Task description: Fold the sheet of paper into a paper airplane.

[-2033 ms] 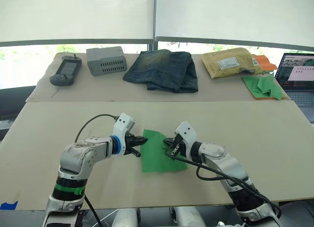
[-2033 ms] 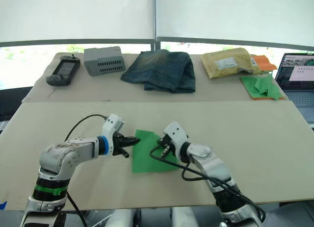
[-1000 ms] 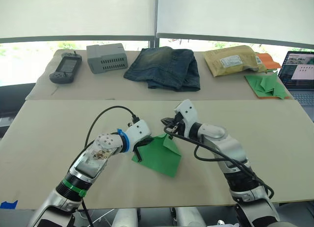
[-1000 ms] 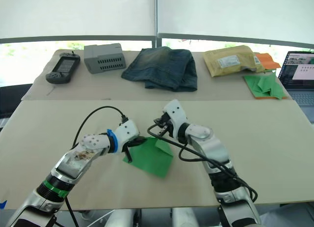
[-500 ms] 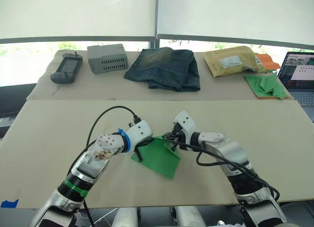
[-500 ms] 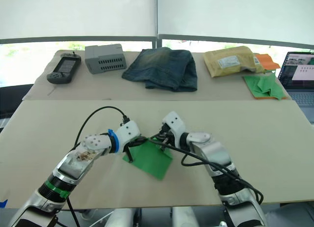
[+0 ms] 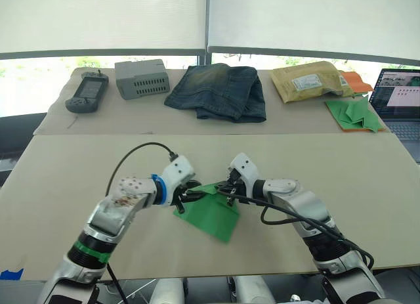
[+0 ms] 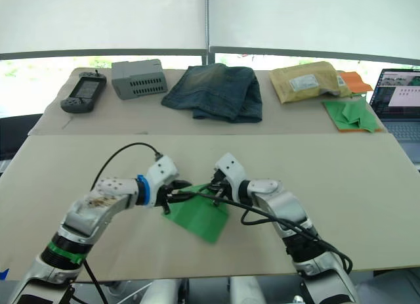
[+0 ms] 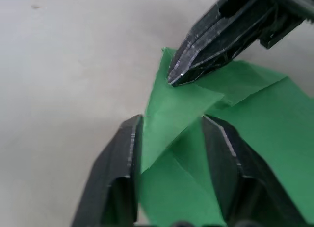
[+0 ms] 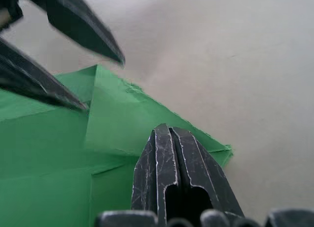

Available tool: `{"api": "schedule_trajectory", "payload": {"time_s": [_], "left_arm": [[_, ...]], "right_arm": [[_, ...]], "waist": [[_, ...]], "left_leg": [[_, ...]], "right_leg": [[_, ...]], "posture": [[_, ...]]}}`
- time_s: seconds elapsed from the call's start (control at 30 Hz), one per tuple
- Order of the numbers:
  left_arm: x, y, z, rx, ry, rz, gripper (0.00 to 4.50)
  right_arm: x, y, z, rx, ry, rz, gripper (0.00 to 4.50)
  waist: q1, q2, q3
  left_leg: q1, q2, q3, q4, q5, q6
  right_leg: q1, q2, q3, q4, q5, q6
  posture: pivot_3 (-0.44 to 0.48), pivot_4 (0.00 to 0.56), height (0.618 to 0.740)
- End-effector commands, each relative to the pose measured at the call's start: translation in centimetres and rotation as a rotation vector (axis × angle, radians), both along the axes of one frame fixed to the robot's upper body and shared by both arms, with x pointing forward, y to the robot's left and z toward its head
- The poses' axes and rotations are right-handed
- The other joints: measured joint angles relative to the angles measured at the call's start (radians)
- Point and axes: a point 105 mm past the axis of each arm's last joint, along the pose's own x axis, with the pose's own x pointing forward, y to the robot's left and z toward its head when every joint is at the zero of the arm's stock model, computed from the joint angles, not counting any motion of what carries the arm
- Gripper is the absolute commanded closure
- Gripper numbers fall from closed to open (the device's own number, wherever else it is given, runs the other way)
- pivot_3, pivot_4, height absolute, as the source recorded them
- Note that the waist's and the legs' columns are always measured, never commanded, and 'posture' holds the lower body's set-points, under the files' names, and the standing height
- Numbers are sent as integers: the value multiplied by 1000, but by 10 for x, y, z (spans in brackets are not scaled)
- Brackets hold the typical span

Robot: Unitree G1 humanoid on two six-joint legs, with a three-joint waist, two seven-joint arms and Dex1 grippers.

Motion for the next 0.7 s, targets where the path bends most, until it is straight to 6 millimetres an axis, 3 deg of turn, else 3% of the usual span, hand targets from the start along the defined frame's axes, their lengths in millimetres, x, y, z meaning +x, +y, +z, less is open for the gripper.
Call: {"api": "schedule_trajectory", "payload": {"time_s": [0.03,0.07,0.17,0.3,0.37,0.5,0.7], "left_arm": [[5,7,23,-93,-35,25,926],[6,6,25,-124,-26,34,622],[11,-2,24,-171,6,57,1125],[16,-14,10,-145,10,77,2461],[16,-12,-7,-51,-34,77,3190],[4,-21,-25,-50,-7,55,4479],[-3,-20,-39,6,27,54,4479]], "right_arm": [[-2,-5,-12,-33,26,-10,4500],[-2,-5,-12,-33,26,-12,4500],[-2,-5,-13,-31,26,-17,4500],[-3,-4,-13,-27,26,-25,4500],[-2,-4,-13,-21,22,-40,4500],[-2,-6,-13,-16,17,-58,4500],[6,-2,-1,0,-45,-65,4500]], "waist": [[0,0,0],[1,0,0],[4,0,0],[3,0,0],[3,0,0],[1,0,0],[4,0,0]], "left_leg": [[0,0,0,0,0,0],[0,0,0,0,0,0],[0,0,0,1,0,0],[1,-1,0,1,0,0],[1,-1,0,1,0,0],[2,0,0,-1,0,0],[7,0,0,0,0,0]], "right_leg": [[0,0,0,0,0,0],[0,0,0,0,0,0],[1,0,0,0,0,0],[1,0,0,0,1,-1],[1,0,0,0,1,-2],[1,0,0,0,4,-6],[8,0,0,-1,0,0]], "posture": [[0,150,728],[0,150,728],[0,150,728],[0,150,728],[0,150,728],[0,150,728],[0,150,728]]}}
